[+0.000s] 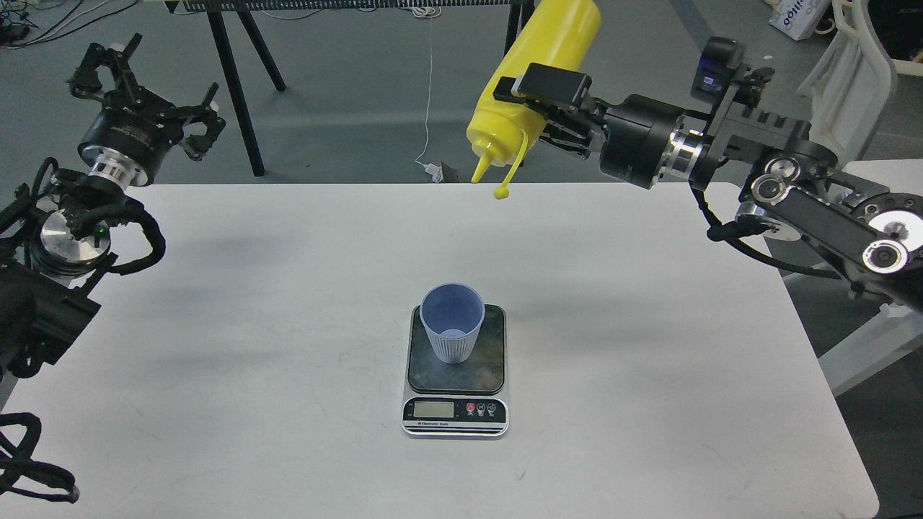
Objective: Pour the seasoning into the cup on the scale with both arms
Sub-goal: 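Lift the yellow bottle and tip it upside down over the cup, then hold the inverted bottle over the cup and squeeze sauce into it, then turn the bottle upright and lower it back onto the table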
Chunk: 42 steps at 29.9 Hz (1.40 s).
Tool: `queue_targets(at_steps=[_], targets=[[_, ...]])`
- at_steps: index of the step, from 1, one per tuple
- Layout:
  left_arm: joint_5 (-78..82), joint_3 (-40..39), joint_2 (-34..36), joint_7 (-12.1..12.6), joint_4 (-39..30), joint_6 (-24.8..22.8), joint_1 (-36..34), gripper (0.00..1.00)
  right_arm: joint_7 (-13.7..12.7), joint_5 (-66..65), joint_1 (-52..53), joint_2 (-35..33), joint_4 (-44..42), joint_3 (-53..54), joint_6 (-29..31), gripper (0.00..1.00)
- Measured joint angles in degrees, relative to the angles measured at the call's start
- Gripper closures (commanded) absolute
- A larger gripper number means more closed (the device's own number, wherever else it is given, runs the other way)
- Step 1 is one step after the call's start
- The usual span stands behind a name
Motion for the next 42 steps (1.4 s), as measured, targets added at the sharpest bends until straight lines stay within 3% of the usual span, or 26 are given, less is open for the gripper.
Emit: queue_targets(at_steps=[7, 12, 21, 29, 34, 42], targets=[[-0.03, -0.89, 0.18, -0.06, 0.04, 0.0, 0.14, 0.01, -0.02, -6.16, 6.39, 3.09, 0.17, -15.54, -9.81, 0.79], [-0.03, -0.94, 0.66, 0.12, 0.01, 0.0, 0.17, 0.01, -0.15, -15.73, 5.97, 5.82, -0.09, -19.04, -16.76, 0.8], [0.2, -0.73, 0.63, 0.22, -0.16, 0.0, 0.14, 0.01, -0.13, -24.13, 4.18, 10.87, -4.81, -20.54, -23.14, 0.8], [0.59, -0.21, 0.58, 0.23, -0.16, 0.0, 0.1, 0.01, 2.8, -31.65, 0.72, 13.41, -7.22, -20.72, -24.61, 0.8], [0.62, -0.09, 0.58, 0.23, -0.16, 0.0, 0.1, 0.01, 3.19, -31.86, 0.35, 13.2, -7.19, -20.62, -24.63, 0.8], [0.66, -0.07, 0.66, 0.23, -0.26, 0.0, -0.06, 0.01, 3.32, -19.4, 1.41, 5.92, -0.57, -16.18, -23.02, 0.79]])
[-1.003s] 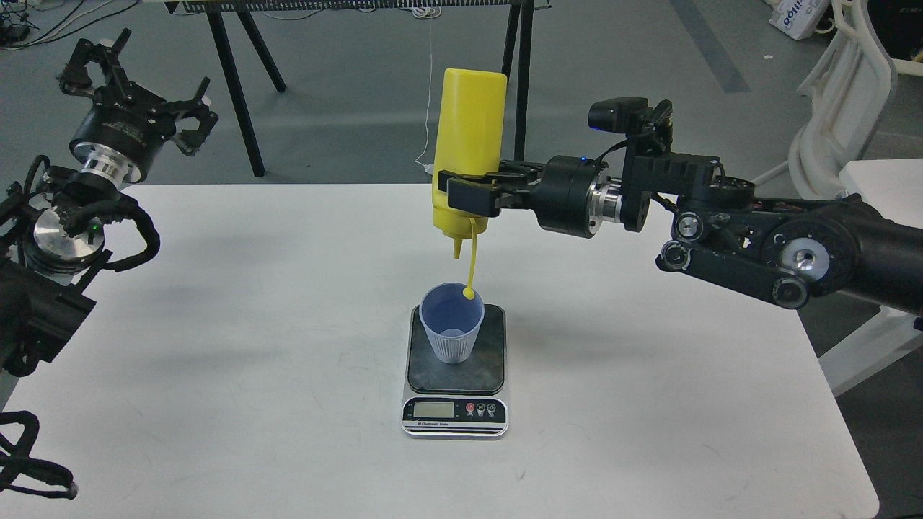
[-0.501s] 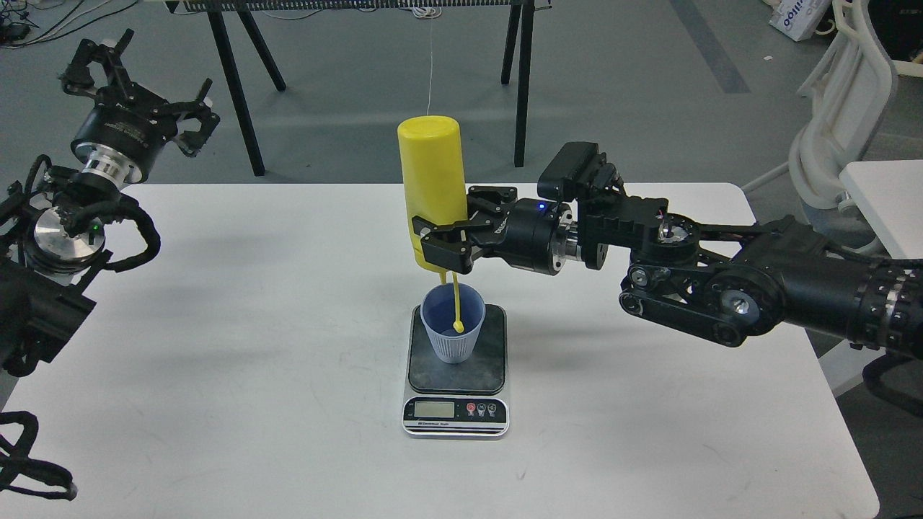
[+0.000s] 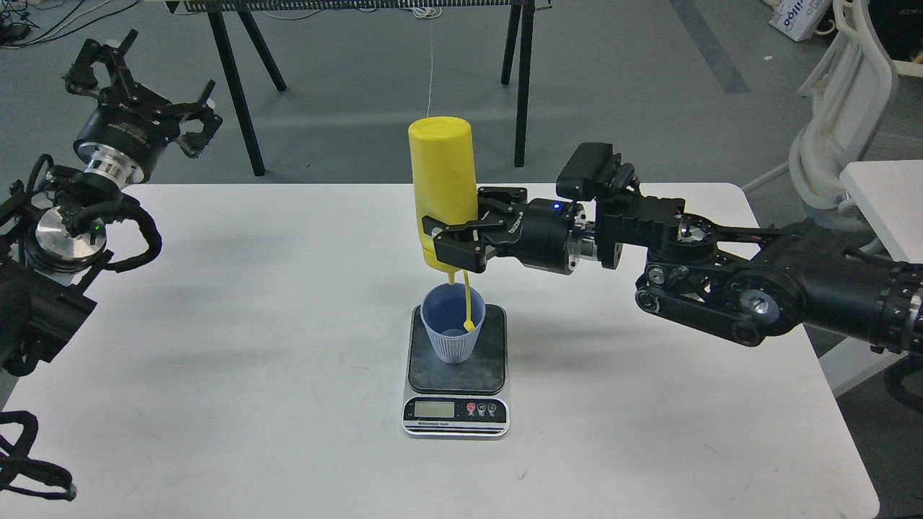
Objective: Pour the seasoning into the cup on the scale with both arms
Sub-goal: 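Turn the bottle upright and lower it back onto the table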
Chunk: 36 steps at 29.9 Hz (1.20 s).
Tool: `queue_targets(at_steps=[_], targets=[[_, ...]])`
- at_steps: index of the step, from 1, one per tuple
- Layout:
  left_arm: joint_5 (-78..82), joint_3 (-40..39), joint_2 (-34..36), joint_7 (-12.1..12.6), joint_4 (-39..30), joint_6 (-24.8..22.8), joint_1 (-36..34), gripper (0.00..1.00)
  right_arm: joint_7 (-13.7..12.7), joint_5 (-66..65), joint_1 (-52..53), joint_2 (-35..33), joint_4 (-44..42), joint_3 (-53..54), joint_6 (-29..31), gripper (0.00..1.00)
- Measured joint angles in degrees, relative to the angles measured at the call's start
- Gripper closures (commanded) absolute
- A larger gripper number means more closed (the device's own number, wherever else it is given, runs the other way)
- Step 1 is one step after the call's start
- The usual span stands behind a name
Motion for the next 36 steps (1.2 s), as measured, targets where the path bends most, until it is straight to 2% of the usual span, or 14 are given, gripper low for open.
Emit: queue_targets(at_steps=[9, 14, 18, 20, 23, 25, 29, 36], targets=[[0.02, 0.0, 0.29, 0.08, -0.06, 0.0, -0.19, 0.01, -0.23, 31.34, -3.66, -15.13, 7.9, 13.34, 7.83, 0.78], [0.02, 0.0, 0.27, 0.09, -0.07, 0.0, -0.73, 0.01, -0.14, 54.83, -9.84, -22.94, 8.37, 19.77, 17.33, 0.78], [0.25, 0.2, 0.22, 0.16, -0.07, 0.0, -0.75, 0.0, -0.15, 73.67, -17.21, -26.26, 7.78, 24.16, 22.52, 0.78], [0.83, 0.29, 0.4, 0.18, -0.05, 0.0, -0.75, 0.01, -0.14, 82.72, -21.93, -26.86, 6.76, 26.15, 27.39, 0.78], [1.83, 0.32, 1.11, 0.18, 0.01, 0.0, -0.58, 0.01, 0.61, 92.21, -28.92, -26.68, 4.98, 28.96, 35.1, 0.77], [2.05, 0.33, 1.6, 0.18, 0.04, 0.0, -0.5, 0.0, 1.3, 96.42, -33.47, -25.68, 4.33, 30.84, 36.95, 0.76], [2.14, 0.35, 1.86, 0.18, 0.04, 0.0, -0.22, 0.01, 1.99, 100.34, -42.43, -20.09, 4.07, 34.77, 37.69, 0.73], [2.22, 0.39, 2.4, 0.12, -0.25, 0.0, 0.22, 0.01, 2.53, 100.72, -55.11, -5.64, 4.32, 45.07, 37.74, 0.72]])
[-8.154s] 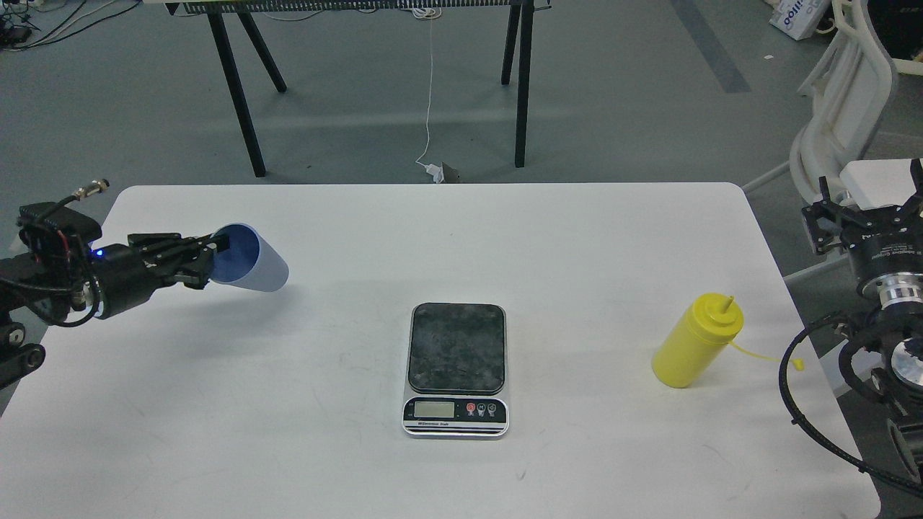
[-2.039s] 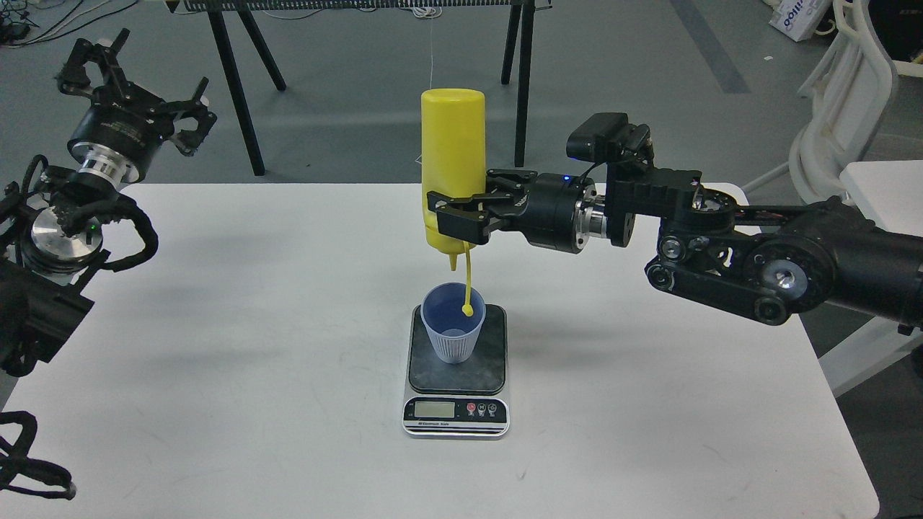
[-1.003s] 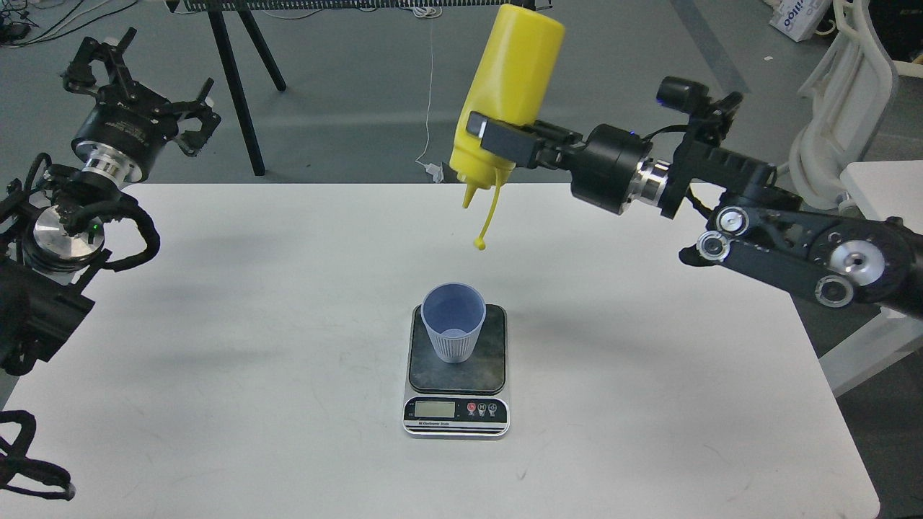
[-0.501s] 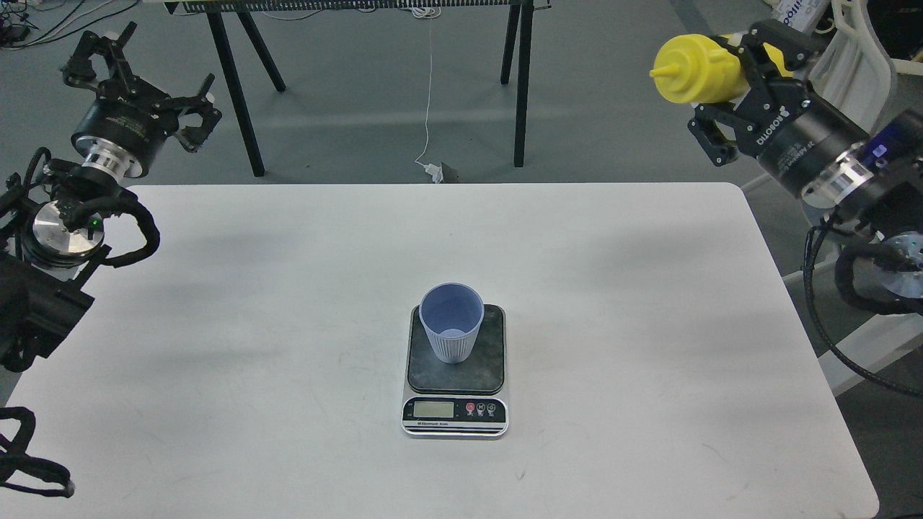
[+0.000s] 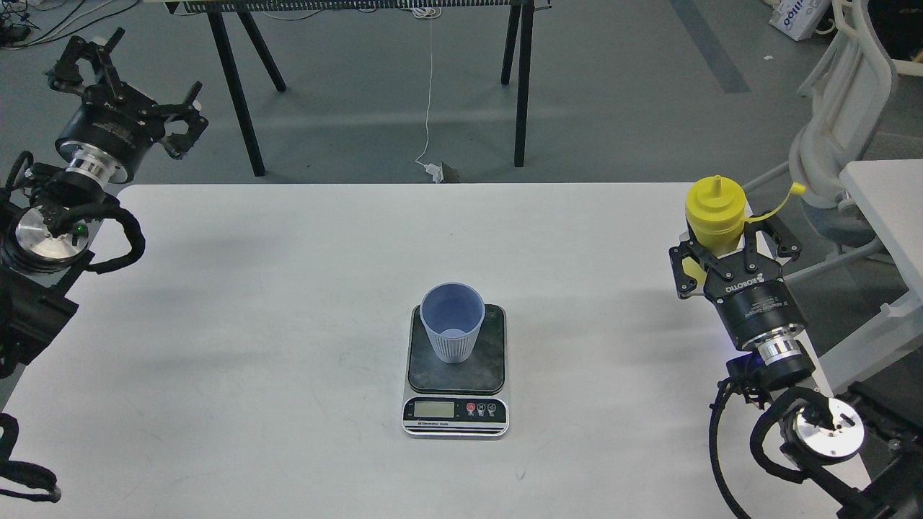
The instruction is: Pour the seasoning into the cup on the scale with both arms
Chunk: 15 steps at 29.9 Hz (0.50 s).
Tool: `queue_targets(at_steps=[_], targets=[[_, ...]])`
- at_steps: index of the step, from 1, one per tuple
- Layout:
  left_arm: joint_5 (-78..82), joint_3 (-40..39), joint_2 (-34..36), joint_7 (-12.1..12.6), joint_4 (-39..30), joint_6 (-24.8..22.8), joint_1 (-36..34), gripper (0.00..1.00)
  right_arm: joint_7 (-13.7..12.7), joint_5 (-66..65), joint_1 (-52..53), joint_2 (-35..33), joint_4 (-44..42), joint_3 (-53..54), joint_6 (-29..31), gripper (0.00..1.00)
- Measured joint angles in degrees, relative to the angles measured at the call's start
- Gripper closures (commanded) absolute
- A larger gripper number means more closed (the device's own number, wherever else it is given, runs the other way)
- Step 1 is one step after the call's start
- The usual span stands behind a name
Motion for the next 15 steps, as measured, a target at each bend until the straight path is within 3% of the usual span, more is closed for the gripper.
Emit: queue_targets(at_steps=[15], targets=[[0.0, 0.05, 0.34, -0.02, -0.41, 0.0, -0.03, 0.0, 1.2, -0.27, -9.54, 7.77, -1.88, 5.69, 0.0, 0.67]])
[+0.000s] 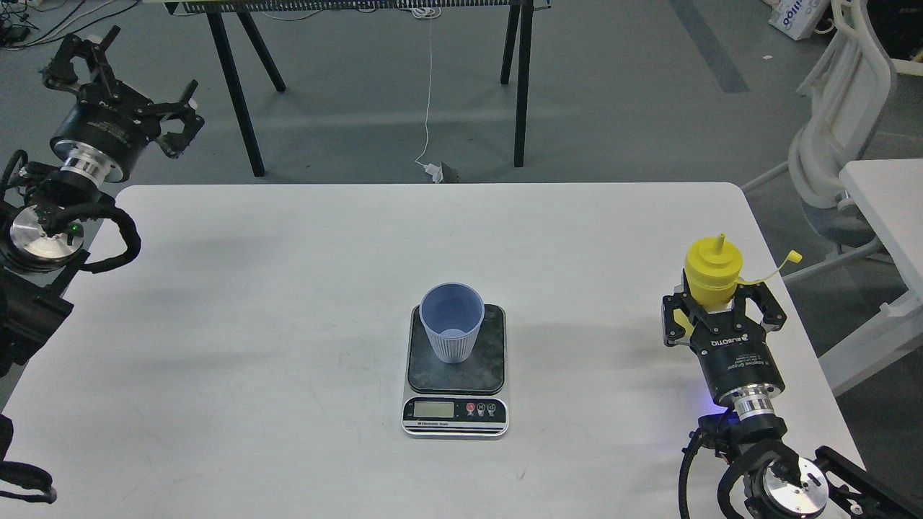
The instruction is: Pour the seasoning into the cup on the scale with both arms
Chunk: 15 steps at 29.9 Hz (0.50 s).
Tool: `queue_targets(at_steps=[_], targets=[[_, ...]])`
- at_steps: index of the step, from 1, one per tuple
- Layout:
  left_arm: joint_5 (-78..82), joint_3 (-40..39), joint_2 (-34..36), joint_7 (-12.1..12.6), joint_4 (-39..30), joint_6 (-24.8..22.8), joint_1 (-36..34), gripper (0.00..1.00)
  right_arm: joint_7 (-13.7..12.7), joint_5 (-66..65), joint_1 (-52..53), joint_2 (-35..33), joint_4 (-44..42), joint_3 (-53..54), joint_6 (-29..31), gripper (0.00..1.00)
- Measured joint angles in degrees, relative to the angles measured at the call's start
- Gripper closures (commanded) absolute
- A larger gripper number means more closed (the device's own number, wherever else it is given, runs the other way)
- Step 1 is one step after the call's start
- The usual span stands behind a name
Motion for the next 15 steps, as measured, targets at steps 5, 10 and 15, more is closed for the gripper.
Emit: queue_targets(at_steps=[5, 10, 15], targets=[[0.01, 0.02, 0.2, 0.05, -0.03, 0.0, -0.11, 0.01, -0.12, -0.1, -0.2, 0.85, -2.91, -0.62, 0.0, 0.65], [0.08, 1.26, 0.52, 0.06, -0.03, 0.0, -0.19, 0.01, -0.28, -0.3, -0.24, 2.12, -5.76, -0.81, 0.0, 0.59], [0.08, 1.4, 0.55, 0.01, -0.17, 0.0, -0.39, 0.0, -0.51, -0.43, -0.42, 3.01, -9.04, -0.98, 0.07, 0.38]])
